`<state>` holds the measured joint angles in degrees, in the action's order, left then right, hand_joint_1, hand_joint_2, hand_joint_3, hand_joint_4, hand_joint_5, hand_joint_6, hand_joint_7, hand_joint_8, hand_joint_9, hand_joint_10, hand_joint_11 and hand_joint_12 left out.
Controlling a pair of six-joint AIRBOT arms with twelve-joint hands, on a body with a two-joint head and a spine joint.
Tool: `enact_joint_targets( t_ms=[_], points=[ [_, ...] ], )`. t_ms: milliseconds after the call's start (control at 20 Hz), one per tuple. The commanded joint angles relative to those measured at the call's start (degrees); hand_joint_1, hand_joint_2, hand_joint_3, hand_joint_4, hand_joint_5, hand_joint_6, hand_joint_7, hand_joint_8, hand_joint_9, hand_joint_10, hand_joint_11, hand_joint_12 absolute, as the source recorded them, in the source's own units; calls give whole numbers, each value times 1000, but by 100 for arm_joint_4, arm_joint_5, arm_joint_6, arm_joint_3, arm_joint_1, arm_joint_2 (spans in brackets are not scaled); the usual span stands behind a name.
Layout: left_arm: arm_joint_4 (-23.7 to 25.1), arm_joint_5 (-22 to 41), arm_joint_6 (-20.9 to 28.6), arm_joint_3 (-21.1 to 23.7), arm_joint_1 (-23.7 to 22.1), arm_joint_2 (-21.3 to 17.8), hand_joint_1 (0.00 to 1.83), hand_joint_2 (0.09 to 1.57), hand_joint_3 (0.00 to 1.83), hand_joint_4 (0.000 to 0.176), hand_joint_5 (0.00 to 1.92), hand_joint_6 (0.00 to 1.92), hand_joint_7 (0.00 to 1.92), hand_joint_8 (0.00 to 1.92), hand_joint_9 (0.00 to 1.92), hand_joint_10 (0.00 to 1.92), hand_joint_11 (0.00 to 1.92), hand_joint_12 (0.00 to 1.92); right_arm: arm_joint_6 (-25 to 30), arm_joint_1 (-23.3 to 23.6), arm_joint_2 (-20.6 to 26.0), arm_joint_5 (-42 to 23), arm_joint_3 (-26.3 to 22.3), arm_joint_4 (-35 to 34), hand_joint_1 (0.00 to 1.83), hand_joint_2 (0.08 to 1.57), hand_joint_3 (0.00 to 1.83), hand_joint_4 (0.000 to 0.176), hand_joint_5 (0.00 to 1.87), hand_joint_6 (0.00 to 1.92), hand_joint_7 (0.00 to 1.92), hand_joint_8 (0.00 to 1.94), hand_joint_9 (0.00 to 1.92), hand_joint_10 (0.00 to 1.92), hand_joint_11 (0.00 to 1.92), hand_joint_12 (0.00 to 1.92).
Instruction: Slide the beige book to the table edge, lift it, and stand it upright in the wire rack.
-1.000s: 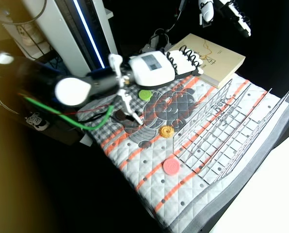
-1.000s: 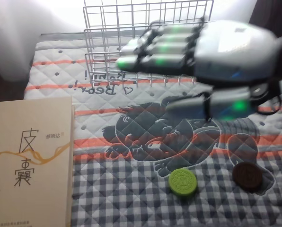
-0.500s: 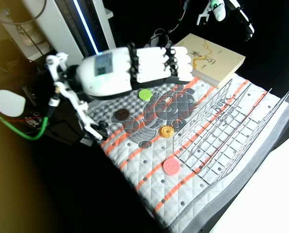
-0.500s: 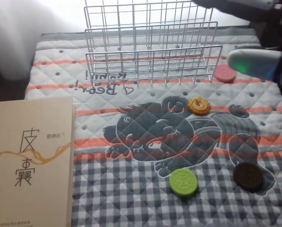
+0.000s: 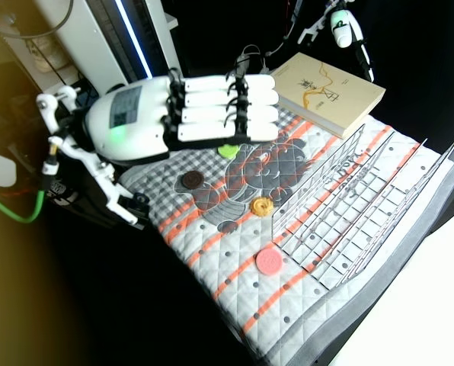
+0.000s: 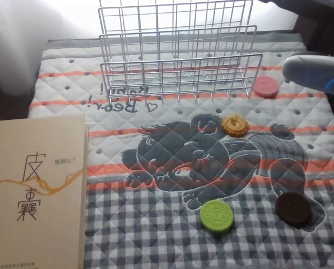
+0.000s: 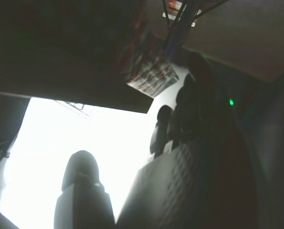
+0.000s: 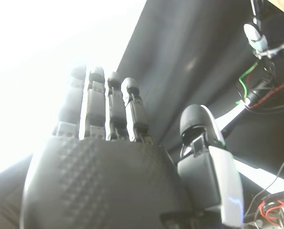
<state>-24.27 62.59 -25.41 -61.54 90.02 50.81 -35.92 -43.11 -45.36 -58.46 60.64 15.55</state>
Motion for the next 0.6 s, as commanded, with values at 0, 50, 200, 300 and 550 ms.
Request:
enact_joint_targets(
  t_ms=[0, 50, 200, 300, 550],
  points=[
    [6, 484, 53, -16, -34, 38, 267, 917, 0, 159, 63, 1, 57, 2, 100, 12, 0, 663, 19, 48, -16, -690, 1, -250, 0, 1359, 3, 0, 168, 1, 201, 3, 203, 3, 150, 114],
    [69, 456, 59, -17, -65, 42, 241, 916, 0, 150, 77, 5, 87, 12, 111, 14, 0, 661, 19, 46, -24, -689, 7, -249, 0, 1359, 1, 0, 171, 1, 205, 1, 206, 1, 149, 107],
    [431, 134, 59, -110, -337, 62, 170, 949, 3, 59, 174, 12, 748, 594, 569, 1086, 242, 1732, 19, 20, -92, -688, 54, -249, 0, 1373, 5, 0, 170, 1, 208, 2, 219, 6, 183, 114],
    [709, -154, 61, -211, -595, 116, 184, 963, 0, 13, 227, 9, 968, 1663, 1048, 1888, 975, 1913, 19, 18, -114, -688, 69, -250, 0, 1371, 4, 0, 175, 3, 205, 1, 218, 4, 186, 112],
    [976, -407, 363, -434, -811, 309, 188, 949, 0, 30, 226, 0, 654, 1620, 624, 1839, 537, 1921, 19, -8, -149, -688, 83, -246, 0, 1387, 8, 0, 206, 9, 240, 9, 255, 13, 227, 117]
  ],
)
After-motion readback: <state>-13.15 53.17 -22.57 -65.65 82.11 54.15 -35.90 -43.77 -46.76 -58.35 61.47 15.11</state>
